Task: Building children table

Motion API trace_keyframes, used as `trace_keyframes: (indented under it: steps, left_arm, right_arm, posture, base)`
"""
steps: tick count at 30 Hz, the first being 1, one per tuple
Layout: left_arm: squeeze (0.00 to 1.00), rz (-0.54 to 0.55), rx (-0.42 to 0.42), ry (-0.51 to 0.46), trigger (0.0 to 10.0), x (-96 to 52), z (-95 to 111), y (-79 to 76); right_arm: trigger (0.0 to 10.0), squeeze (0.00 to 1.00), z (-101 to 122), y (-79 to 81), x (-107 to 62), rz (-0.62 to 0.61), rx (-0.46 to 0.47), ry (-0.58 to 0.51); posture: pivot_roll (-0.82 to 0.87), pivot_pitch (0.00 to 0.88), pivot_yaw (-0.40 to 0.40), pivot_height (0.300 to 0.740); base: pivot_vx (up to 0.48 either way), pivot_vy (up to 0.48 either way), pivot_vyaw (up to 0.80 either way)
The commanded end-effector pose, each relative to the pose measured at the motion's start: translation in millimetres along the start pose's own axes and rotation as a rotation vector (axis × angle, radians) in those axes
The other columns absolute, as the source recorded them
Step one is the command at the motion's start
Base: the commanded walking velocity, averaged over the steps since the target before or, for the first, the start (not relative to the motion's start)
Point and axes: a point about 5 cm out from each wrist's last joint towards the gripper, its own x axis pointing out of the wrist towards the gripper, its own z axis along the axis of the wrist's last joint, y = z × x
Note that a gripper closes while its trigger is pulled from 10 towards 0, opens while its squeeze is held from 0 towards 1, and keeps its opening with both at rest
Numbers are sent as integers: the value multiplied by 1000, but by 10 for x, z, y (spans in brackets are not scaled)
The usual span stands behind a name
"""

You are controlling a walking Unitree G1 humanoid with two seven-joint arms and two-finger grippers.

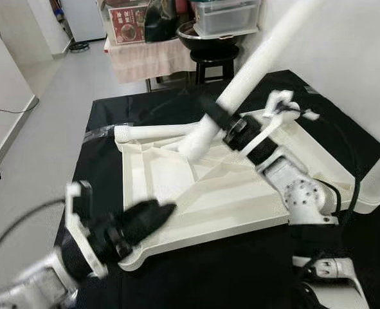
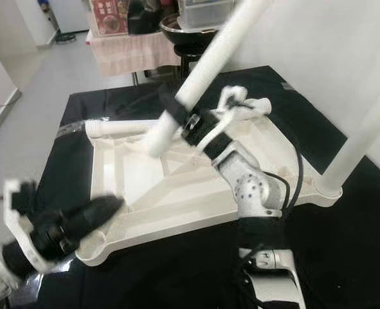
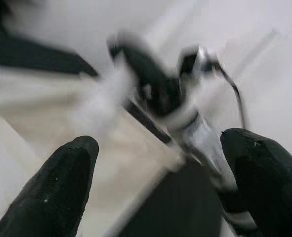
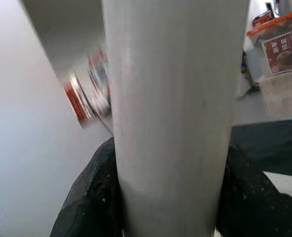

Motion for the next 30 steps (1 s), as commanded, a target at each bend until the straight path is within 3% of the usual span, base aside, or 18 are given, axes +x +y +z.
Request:
trace_keyframes:
  steps: [1,2,3,4,6,7,9,10,11,16,19,21,30]
  left_arm:
    - [1000,51,63,-74,10000,-30,177,6]
    - [1000,79,171,-111,10000,42,372,-19]
    - [1000,79,171,-111,10000,42,372,-19]
    - [843,102,271,-133,10000,116,510,-52]
    - [843,102,271,-133,10000,116,510,-52]
    - [0,106,365,-153,10000,193,617,-103]
    - [0,106,365,-153,10000,193,617,-103]
    - [0,72,417,-168,10000,278,661,-165]
    - [0,30,421,-196,10000,362,671,-212]
    - [0,-6,416,-213,10000,439,664,-240]
    - [0,-101,407,-191,10000,688,562,-301]
    - [0,-118,405,-184,10000,730,540,-318]
    - [0,-76,451,-227,10000,943,613,-302]
  right_arm:
    - [0,0,-29,63,38,36,-89,35]
    - [0,0,-45,55,40,31,-154,66]
    - [0,0,-45,55,40,31,-154,66]
    - [9569,0,-44,67,62,30,-200,79]
    - [9569,0,-44,67,62,30,-200,79]
    - [10000,0,-48,111,100,41,-247,91]
    - [10000,0,-48,111,100,41,-247,91]
    - [10000,0,-67,170,146,55,-280,96]
    - [10000,0,-123,251,190,84,-342,120]
    - [10000,0,-190,319,218,109,-396,145]
    - [10000,0,-332,447,288,150,-513,197]
    - [10000,0,-350,467,302,157,-526,202]
    - [10000,0,-413,645,348,255,-574,194]
  posture:
    - [-62,59,54,740]
    - [-59,56,54,740]
    - [-59,56,54,740]
    - [-61,55,57,740]
    - [-61,55,57,740]
    - [-63,52,58,740]
    - [-63,52,58,740]
    - [-62,49,59,740]
    - [-63,46,59,740]
    - [-66,43,59,740]
    - [-71,35,59,740]
    - [-71,35,59,740]
    - [-79,28,54,740]
  base:
    - [0,0,0]
    - [0,0,0]
    - [0,0,0]
    - [0,0,0]
    - [0,0,0]
    - [0,0,0]
    - [0,0,0]
    - [0,0,0]
    - [0,0,0]
    - [0,0,0]
    - [0,0,0]
    - [0,0,0]
    - [0,0,0]
